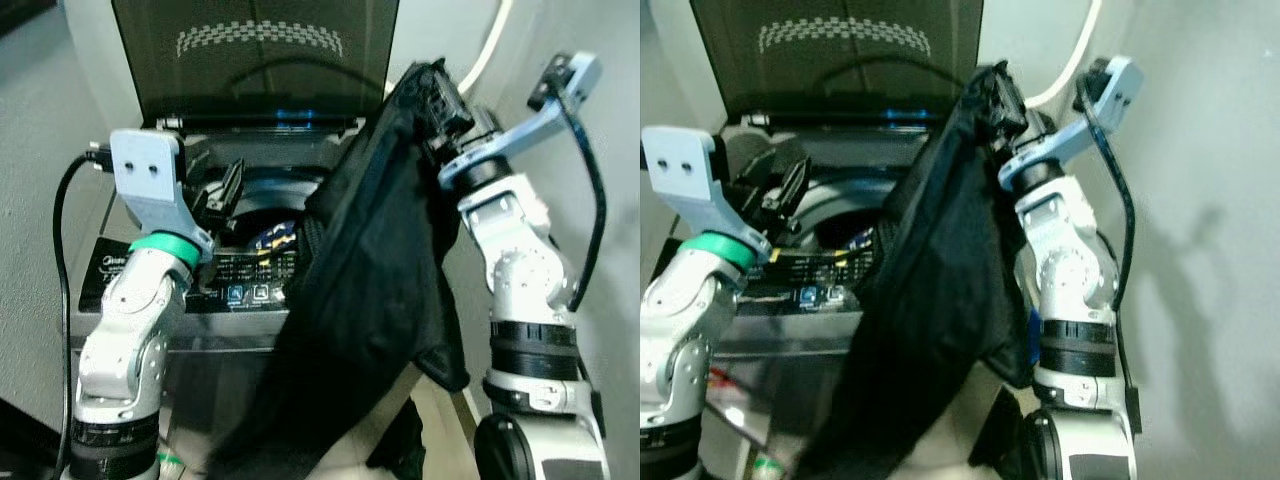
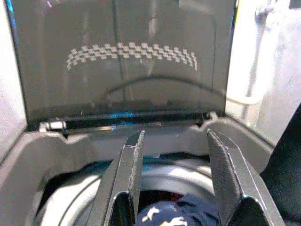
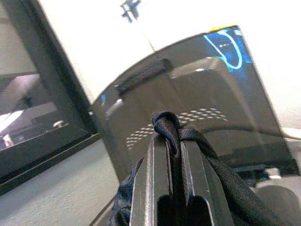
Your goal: Clothes washing
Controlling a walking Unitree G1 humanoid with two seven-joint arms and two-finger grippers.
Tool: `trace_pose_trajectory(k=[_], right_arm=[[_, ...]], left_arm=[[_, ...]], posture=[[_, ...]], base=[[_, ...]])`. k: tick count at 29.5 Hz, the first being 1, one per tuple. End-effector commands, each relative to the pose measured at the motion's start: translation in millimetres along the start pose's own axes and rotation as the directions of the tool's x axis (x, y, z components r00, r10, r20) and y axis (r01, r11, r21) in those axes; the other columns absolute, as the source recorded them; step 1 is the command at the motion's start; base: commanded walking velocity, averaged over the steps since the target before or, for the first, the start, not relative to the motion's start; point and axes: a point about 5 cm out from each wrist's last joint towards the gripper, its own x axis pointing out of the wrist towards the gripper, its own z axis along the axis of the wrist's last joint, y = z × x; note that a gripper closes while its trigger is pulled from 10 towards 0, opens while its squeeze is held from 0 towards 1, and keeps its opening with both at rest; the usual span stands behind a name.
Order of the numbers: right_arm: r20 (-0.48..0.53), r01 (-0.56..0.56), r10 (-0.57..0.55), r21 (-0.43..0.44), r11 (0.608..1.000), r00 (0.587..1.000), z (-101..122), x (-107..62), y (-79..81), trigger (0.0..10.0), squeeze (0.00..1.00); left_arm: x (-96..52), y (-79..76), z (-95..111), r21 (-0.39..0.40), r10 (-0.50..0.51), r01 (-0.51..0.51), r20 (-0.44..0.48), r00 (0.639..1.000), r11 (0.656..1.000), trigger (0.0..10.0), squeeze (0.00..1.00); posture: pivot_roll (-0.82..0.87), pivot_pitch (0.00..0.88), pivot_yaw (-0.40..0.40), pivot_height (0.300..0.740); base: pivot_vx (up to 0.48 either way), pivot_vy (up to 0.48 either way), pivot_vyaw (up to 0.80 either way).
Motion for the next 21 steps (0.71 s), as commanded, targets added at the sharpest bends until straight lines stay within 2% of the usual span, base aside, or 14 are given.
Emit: trace_pose_trajectory(k=[1,11,13,14,15,16,17,18,19,20,21], right_arm=[[0.029,-0.043,0.043,-0.001,0.999,0.999,4.1,6.8,9.1,10.0,0.00],[0.034,-0.076,0.075,0.028,0.997,0.997,4.1,16.7,15.5,10.0,0.00],[0.012,-0.098,0.098,0.030,0.995,0.995,1.1,20.4,19.2,10.0,0.00],[-0.041,-0.130,0.131,0.016,0.991,0.991,-5.1,24.7,23.9,10.0,0.00],[-0.041,-0.130,0.131,0.016,0.991,0.991,-5.1,24.7,23.9,10.0,0.00],[-0.144,-0.196,0.189,-0.035,0.980,0.971,-16.1,30.1,31.5,10.0,0.00],[-0.144,-0.196,0.189,-0.035,0.980,0.971,-16.1,30.1,31.5,10.0,0.00],[-0.260,-0.259,0.229,-0.088,0.962,0.938,-28.3,37.6,37.9,10.0,0.00],[-0.260,-0.259,0.229,-0.088,0.962,0.938,-28.3,37.6,37.9,10.0,0.00],[-0.301,-0.294,0.232,-0.179,0.939,0.925,-23.0,64.6,47.7,10.0,0.00],[-0.272,-0.300,0.229,-0.256,0.919,0.935,-5.6,89.4,60.1,10.0,0.00]], left_arm=[[-4.8,4.2,0.5,0.003,0.026,-0.026,0.010,1.000,1.000,10.0,0.00],[-8.9,6.9,3.6,0.007,0.048,-0.048,0.023,0.999,0.999,10.0,0.00],[-10.3,7.2,3.3,0.012,0.052,-0.052,0.023,0.998,0.999,10.0,0.00],[-11.7,7.1,2.5,0.014,0.055,-0.055,0.022,0.998,0.998,10.0,0.00],[-11.7,7.1,2.5,0.014,0.055,-0.055,0.022,0.998,0.998,10.0,0.00],[-12.5,6.7,1.9,0.016,0.056,-0.056,0.021,0.998,0.998,10.0,0.00],[-12.5,6.7,1.9,0.016,0.056,-0.056,0.021,0.998,0.998,10.0,0.00],[-12.4,6.0,1.4,0.017,0.056,-0.056,0.021,0.998,0.998,10.0,0.00],[-12.4,6.0,1.4,0.017,0.056,-0.056,0.021,0.998,0.998,10.0,0.00],[-11.5,5.3,1.0,0.017,0.055,-0.055,0.022,0.998,0.998,10.0,0.00],[-10.1,4.6,0.5,0.017,0.052,-0.053,0.024,0.998,0.998,10.0,0.00]], posture=[[0.09,0.000,-0.012,0.740],[0.10,0.000,-0.021,0.740],[0.11,0.000,-0.050,0.740],[0.11,0.000,-0.057,0.740],[0.11,0.000,-0.057,0.740],[0.11,0.000,-0.057,0.740],[0.11,0.000,-0.057,0.740],[0.10,0.000,-0.061,0.740],[0.10,0.000,-0.061,0.740],[0.09,0.000,-0.061,0.740],[0.09,0.000,-0.053,0.740]], base=[[0.000,0.000,0.00],[0.000,0.000,0.00],[0.000,0.000,0.00],[0.000,0.000,0.00],[0.000,0.000,0.00],[0.000,0.000,0.00],[0.000,0.000,0.00],[0.000,0.000,0.00],[0.000,0.000,0.00],[0.000,0.000,0.00],[0.000,0.000,0.00]])
